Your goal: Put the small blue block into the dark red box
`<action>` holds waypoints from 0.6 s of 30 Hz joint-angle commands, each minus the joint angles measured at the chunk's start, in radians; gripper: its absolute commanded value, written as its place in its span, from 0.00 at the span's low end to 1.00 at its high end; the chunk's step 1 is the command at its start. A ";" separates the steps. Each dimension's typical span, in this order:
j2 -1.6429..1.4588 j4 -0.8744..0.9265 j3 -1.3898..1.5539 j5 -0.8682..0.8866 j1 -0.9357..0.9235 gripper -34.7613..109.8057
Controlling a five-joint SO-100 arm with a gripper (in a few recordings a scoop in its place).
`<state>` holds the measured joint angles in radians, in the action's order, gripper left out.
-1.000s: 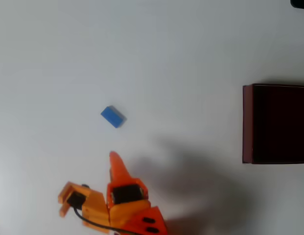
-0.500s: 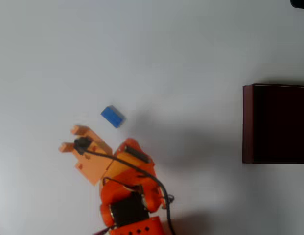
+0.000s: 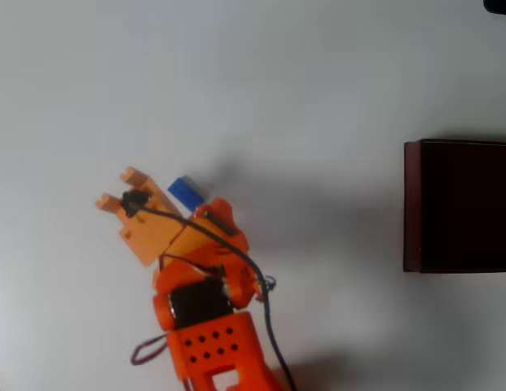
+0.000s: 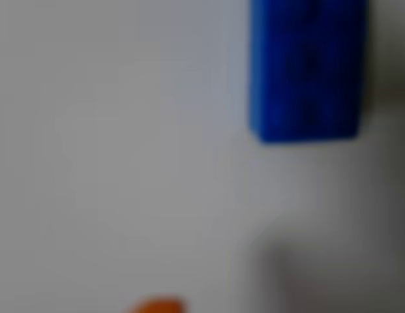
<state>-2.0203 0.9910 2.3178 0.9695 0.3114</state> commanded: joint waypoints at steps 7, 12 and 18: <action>0.127 -0.046 -0.100 0.067 0.009 0.40; 0.198 -0.072 -0.126 0.098 0.020 0.40; 0.282 -0.081 -0.181 0.120 0.043 0.39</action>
<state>-1.7457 0.9173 2.1875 1.0738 0.3313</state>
